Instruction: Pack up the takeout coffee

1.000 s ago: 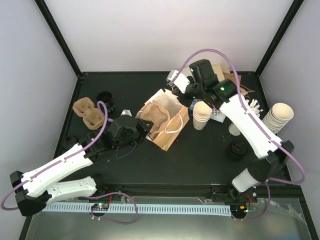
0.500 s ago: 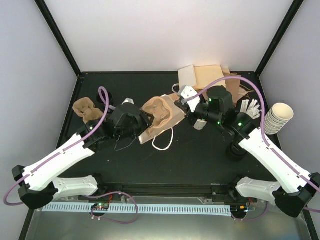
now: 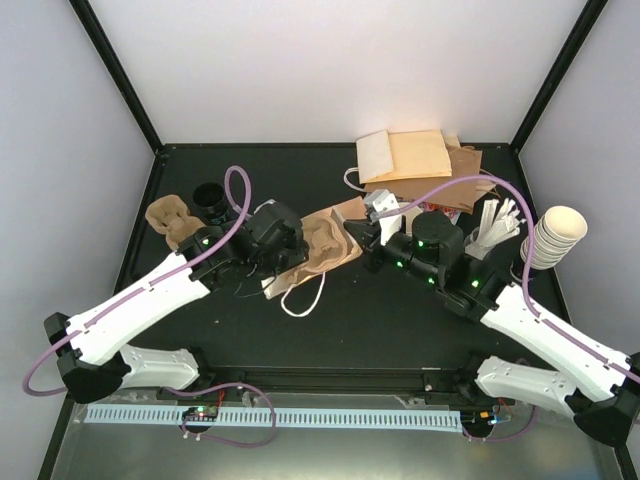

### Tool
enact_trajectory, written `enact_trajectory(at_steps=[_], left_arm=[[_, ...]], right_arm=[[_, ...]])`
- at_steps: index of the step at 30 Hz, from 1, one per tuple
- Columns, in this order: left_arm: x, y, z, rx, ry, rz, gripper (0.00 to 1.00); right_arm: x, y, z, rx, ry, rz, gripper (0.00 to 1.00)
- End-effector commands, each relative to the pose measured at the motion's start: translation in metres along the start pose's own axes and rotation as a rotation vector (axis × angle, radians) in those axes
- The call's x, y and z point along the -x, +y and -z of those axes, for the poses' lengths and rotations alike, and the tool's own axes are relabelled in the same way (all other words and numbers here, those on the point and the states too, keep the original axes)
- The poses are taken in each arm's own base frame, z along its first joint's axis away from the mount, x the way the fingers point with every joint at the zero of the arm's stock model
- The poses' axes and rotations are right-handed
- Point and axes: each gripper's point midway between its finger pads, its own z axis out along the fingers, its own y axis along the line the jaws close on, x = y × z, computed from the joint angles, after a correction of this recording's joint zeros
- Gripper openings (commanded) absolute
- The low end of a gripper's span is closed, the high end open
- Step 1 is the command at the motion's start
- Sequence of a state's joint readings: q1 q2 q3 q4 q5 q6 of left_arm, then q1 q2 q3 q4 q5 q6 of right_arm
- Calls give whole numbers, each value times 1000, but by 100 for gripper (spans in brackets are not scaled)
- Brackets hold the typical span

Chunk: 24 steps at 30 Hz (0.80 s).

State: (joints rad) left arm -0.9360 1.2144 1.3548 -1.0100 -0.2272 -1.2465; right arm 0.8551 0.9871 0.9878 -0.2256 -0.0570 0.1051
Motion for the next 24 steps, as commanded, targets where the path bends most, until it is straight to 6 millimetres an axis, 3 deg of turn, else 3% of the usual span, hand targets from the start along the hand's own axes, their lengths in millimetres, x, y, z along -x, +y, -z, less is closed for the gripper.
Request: enact_trajectory(at_steps=[1,7,10,16,21,24], left_arm=[[-3,11,-3,48,18,-41,38],[-8,0,-25,17,25,-75,37],[-7,14,-33,110,8,-78,31],[-12,27,-51,118,-14,-90,31],[-13,27,-54,135,-8,-116,31],[-11,18,-52,102,-24,-143,31]], right_arm=[[17,6,7,-26,-77,-87,1],[3,13,16,-3,-93,-161,1],[-6,4,18,-53,-71,-197,1],[-19,-11,22,-140,-36,-197,1],[-30,-14,22,-164,16,-180,1],[-33,-15,20,-168,24,-176,1]])
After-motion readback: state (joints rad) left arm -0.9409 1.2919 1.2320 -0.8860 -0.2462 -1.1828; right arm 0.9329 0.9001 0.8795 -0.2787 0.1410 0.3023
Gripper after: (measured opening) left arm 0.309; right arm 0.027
